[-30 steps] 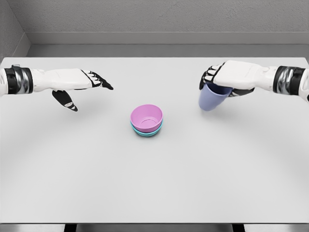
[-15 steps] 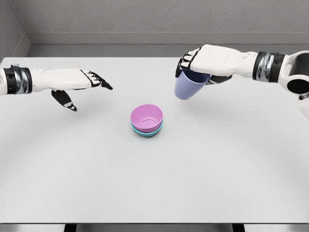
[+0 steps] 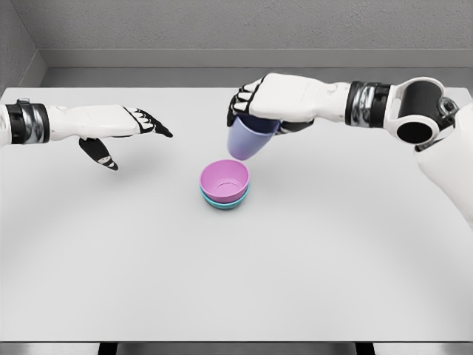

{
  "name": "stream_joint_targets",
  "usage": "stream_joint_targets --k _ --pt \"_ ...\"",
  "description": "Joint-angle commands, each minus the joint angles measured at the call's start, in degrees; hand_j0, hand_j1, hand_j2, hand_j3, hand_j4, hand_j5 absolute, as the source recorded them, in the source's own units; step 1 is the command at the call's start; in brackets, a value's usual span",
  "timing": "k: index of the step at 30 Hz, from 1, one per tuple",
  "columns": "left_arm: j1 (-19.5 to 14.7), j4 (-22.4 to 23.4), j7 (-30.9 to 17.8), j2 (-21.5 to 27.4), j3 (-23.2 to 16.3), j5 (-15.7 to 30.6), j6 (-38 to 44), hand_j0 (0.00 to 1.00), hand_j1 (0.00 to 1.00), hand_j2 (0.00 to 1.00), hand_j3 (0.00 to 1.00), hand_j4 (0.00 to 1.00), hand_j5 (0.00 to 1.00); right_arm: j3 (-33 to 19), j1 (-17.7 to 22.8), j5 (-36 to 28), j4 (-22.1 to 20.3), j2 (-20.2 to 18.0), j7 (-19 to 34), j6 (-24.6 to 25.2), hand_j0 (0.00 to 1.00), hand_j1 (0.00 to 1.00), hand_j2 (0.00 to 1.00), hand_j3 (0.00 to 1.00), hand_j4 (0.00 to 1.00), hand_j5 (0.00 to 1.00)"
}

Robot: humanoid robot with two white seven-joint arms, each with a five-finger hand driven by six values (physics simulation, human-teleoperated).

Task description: Stacking bowl and cup with both arms

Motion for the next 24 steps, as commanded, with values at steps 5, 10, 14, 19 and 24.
stream_joint_targets --k 5,10,14,19,24 --pt "0.0 0.1 0.0 0.1 0.4 0.3 0.1 1.00 1.00 1.00 1.00 1.00 1.00 1.5 0.1 -0.5 -2.3 0.5 0.0 0.3 0.43 0.43 0.43 0.43 0.43 0.43" --pt "0.0 0.1 0.0 0.1 0.4 0.3 0.1 1.00 1.00 1.00 1.00 1.00 1.00 3.9 0.4 -0.5 -3.3 0.5 0.0 0.3 0.43 0.43 0.43 0.43 0.43 0.43" --pt "0.0 0.1 0.0 0.1 0.4 0.3 0.1 1.00 1.00 1.00 1.00 1.00 1.00 4.3 0.4 -0.5 -4.2 0.5 0.0 0.3 0.43 0.43 0.43 0.43 0.43 0.43" --pt "0.0 0.1 0.0 0.1 0.4 0.3 0.1 1.00 1.00 1.00 1.00 1.00 1.00 6.2 0.9 -0.3 -4.2 0.4 0.0 0.3 0.42 0.42 0.42 0.42 0.42 0.42" --pt "0.0 0.1 0.0 0.0 0.4 0.3 0.1 1.00 1.00 1.00 1.00 1.00 1.00 6.2 1.0 0.1 -3.5 0.4 0.0 0.3 0.42 0.42 0.42 0.42 0.42 0.42"
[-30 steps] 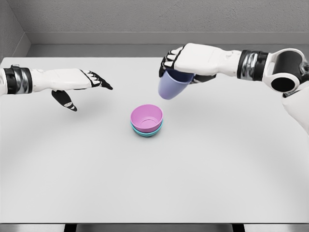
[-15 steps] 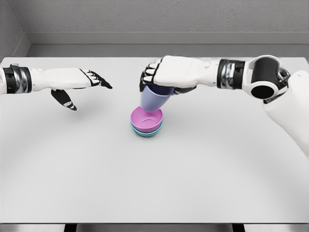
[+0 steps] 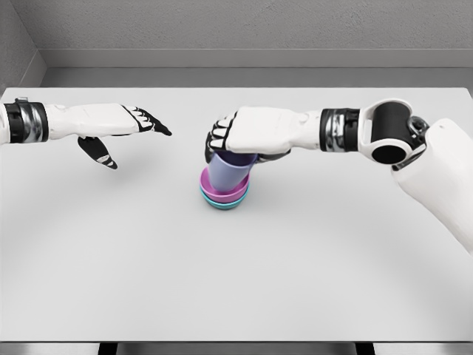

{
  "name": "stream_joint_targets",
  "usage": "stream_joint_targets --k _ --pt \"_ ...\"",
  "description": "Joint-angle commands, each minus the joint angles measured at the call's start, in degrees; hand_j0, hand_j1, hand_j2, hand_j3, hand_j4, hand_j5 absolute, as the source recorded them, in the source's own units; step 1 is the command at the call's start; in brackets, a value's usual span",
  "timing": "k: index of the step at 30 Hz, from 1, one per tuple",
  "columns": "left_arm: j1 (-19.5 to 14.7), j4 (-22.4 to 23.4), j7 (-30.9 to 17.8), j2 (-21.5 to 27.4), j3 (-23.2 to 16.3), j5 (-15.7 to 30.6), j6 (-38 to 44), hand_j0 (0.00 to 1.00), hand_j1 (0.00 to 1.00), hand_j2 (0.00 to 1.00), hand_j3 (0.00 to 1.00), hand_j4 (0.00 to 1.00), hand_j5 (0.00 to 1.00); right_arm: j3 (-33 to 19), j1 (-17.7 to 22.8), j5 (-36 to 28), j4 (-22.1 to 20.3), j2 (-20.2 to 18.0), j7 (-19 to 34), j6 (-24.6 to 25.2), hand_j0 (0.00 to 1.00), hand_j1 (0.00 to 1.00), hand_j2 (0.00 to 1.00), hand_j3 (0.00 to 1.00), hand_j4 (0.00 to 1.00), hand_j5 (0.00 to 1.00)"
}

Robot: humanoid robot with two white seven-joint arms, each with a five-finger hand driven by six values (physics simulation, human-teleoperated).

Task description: Stacking bowl and cup with both arms

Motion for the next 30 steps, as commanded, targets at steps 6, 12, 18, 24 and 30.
stream_joint_targets --k 6,12,18,24,30 --pt "0.0 0.0 0.0 0.0 0.1 0.3 0.1 1.00 1.00 1.00 1.00 1.00 1.00 0.3 0.0 0.2 1.7 0.0 0.0 0.2 0.42 0.42 0.42 0.42 0.42 0.42" --pt "0.0 0.0 0.0 0.0 0.1 0.3 0.1 1.00 1.00 1.00 1.00 1.00 1.00 0.3 -0.1 1.1 3.1 1.3 0.0 0.2 0.42 0.42 0.42 0.42 0.42 0.42" --pt "0.0 0.0 0.0 0.0 0.1 0.3 0.1 1.00 1.00 1.00 1.00 1.00 1.00 1.0 -0.2 1.3 3.5 2.0 0.0 0.2 0.42 0.42 0.42 0.42 0.42 0.42" --pt "0.0 0.0 0.0 0.0 0.1 0.3 0.1 1.00 1.00 1.00 1.00 1.00 1.00 1.9 -0.3 1.7 4.6 2.0 0.0 0.2 0.42 0.42 0.42 0.42 0.42 0.42" --pt "0.0 0.0 0.0 0.0 0.1 0.3 0.1 1.00 1.00 1.00 1.00 1.00 1.00 2.0 -0.4 1.8 4.6 2.3 0.0 0.2 0.42 0.42 0.42 0.42 0.42 0.42"
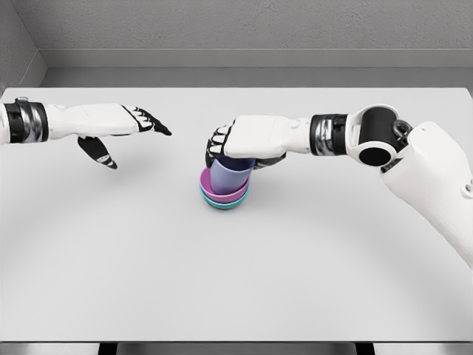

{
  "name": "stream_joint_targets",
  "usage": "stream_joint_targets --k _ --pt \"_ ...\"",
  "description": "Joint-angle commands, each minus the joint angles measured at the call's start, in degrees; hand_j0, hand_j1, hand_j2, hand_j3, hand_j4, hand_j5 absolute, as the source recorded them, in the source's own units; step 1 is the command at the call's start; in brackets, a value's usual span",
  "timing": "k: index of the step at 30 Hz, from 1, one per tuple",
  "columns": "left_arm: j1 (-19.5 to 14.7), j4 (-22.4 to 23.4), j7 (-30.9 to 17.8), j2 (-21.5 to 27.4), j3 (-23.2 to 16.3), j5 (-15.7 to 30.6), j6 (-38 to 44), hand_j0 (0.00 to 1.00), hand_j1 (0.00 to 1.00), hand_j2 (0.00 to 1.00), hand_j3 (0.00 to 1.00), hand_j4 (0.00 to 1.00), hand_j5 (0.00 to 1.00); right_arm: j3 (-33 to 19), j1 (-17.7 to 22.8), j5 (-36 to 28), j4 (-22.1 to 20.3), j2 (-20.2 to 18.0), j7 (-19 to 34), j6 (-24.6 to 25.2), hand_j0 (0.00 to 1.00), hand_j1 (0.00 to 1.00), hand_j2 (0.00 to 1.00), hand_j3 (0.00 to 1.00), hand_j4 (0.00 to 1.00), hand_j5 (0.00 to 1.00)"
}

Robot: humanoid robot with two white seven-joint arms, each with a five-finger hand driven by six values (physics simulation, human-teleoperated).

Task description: Stacking bowl and cup with both arms

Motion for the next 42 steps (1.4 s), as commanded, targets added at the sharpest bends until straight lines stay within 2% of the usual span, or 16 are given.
stream_joint_targets --k 1,7,8,11,12,14,28,30,32,35,36,38,39,42 --pt "0.0 0.0 0.0 0.0 0.1 0.3 0.1 1.00 1.00 1.00 1.00 1.00 1.00 0.0 -0.1 -0.3 0.0 0.3 0.0 0.2 0.42 0.42 0.42 0.42 0.42 0.42" --pt "0.0 0.1 0.0 0.0 0.1 0.3 0.1 1.00 1.00 1.00 1.00 1.00 1.00 0.0 0.0 0.5 0.2 0.4 0.0 0.2 0.44 0.44 0.44 0.44 0.44 0.44" --pt "0.0 0.1 0.0 0.0 0.2 0.3 0.1 1.00 1.00 1.00 1.00 1.00 1.00 0.0 0.0 0.6 0.2 0.5 0.0 0.2 0.52 0.52 0.52 0.52 0.52 0.52" --pt "0.0 0.1 0.0 0.0 0.2 0.3 0.1 1.00 1.00 1.00 1.00 1.00 1.00 0.0 0.0 0.6 0.2 0.4 0.0 0.2 0.86 0.86 0.86 0.86 0.86 0.86" --pt "0.0 0.1 0.0 0.0 0.2 0.3 0.1 1.00 1.00 1.00 1.00 1.00 1.00 0.0 0.0 0.7 0.2 0.4 0.0 0.2 0.94 0.94 0.94 0.94 0.94 0.94" --pt "0.0 0.1 0.0 0.0 0.2 0.3 0.1 1.00 1.00 1.00 1.00 1.00 1.00 0.0 0.0 0.7 0.2 0.4 0.0 0.2 0.98 0.98 0.98 0.98 0.98 0.98" --pt "0.0 0.1 0.0 0.0 0.2 0.2 0.1 1.00 1.00 1.00 1.00 1.00 1.00 -1.2 -0.4 0.5 0.3 0.3 0.0 0.2 1.00 1.00 1.00 1.00 1.00 1.00" --pt "0.0 0.1 0.0 0.0 0.2 0.2 0.1 1.00 1.00 1.00 1.00 1.00 1.00 -5.7 0.3 0.5 0.9 -0.4 0.0 0.2 1.00 1.00 1.00 1.00 1.00 1.00" --pt "0.0 0.1 0.0 0.0 0.2 0.3 0.1 1.00 1.00 1.00 1.00 1.00 1.00 -8.1 0.7 0.4 2.2 -1.2 0.0 0.2 1.00 1.00 1.00 1.00 1.00 1.00" --pt "0.0 0.1 0.0 0.0 0.2 0.3 0.1 1.00 1.00 1.00 1.00 1.00 1.00 -18.2 2.8 -0.1 2.8 -4.2 0.0 0.2 1.00 1.00 1.00 1.00 1.00 1.00" --pt "0.0 0.1 0.0 0.1 0.2 0.3 0.1 1.00 1.00 1.00 1.00 1.00 1.00 -20.6 2.9 -0.1 5.5 -5.7 0.0 0.2 1.00 1.00 1.00 1.00 1.00 1.00" --pt "0.0 0.4 0.0 0.0 0.2 0.2 0.1 1.00 1.00 1.00 1.00 1.00 1.00 -20.7 3.0 -0.1 15.5 -5.8 0.0 0.2 1.00 1.00 1.00 1.00 1.00 1.00" --pt "0.0 1.5 0.0 0.0 0.2 0.2 0.1 1.00 1.00 1.00 1.00 1.00 1.00 -21.0 3.4 -0.1 17.9 -5.8 0.0 0.2 1.00 1.00 1.00 1.00 1.00 1.00" --pt "0.0 4.8 0.0 0.0 0.2 0.2 0.1 1.00 1.00 1.00 1.00 1.00 1.00 -21.4 4.2 -0.1 19.0 -6.8 0.0 0.2 1.00 1.00 1.00 1.00 1.00 1.00"
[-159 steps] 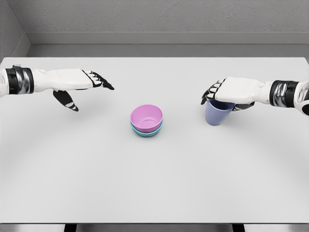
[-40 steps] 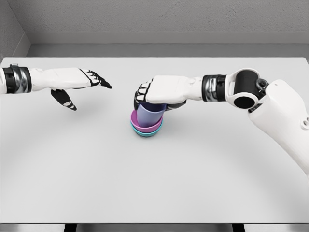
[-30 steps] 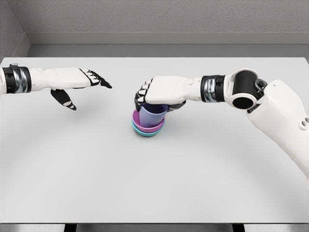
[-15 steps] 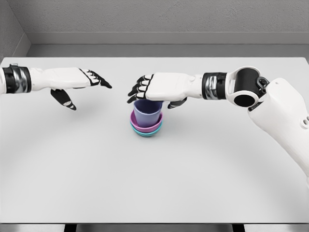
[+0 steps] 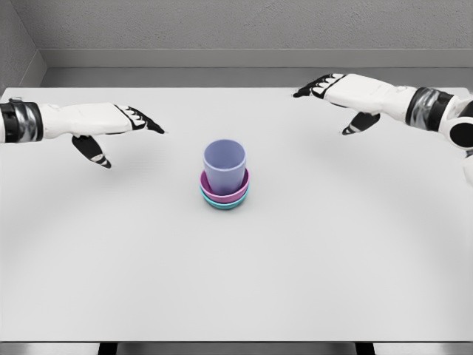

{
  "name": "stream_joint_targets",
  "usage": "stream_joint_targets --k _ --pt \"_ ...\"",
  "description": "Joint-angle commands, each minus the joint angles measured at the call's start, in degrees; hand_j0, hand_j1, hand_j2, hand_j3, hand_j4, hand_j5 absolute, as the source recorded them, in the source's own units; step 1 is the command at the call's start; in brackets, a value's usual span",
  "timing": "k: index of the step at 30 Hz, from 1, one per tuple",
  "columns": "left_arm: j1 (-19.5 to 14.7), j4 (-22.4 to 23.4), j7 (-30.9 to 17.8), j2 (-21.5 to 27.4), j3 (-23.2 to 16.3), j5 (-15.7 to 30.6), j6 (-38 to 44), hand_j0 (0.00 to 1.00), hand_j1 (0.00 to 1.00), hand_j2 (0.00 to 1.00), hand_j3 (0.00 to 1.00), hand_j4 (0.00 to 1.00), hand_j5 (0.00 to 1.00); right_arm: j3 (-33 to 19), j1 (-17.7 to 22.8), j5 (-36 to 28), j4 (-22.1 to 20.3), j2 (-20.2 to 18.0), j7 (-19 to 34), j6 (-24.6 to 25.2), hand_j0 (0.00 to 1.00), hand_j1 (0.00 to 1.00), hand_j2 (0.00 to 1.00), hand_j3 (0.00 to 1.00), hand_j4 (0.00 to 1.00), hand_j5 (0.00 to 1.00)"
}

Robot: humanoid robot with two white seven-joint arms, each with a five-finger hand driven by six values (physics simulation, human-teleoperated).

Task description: Stacking bowl and cup with both arms

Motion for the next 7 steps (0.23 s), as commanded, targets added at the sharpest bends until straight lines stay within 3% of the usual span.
stream_joint_targets --k 1,7 --pt "0.0 1.7 0.0 0.0 0.1 0.3 0.1 1.00 1.00 1.00 1.00 1.00 1.00 -1.1 0.1 -0.4 2.7 -1.0 0.0 0.2 1.00 1.00 1.00 1.00 1.00 1.00" --pt "0.4 1.7 0.0 0.0 0.1 0.4 0.1 1.00 1.00 1.00 1.00 1.00 1.00 -1.3 0.1 -0.5 2.6 -1.1 0.0 0.2 1.00 1.00 1.00 1.00 1.00 1.00"
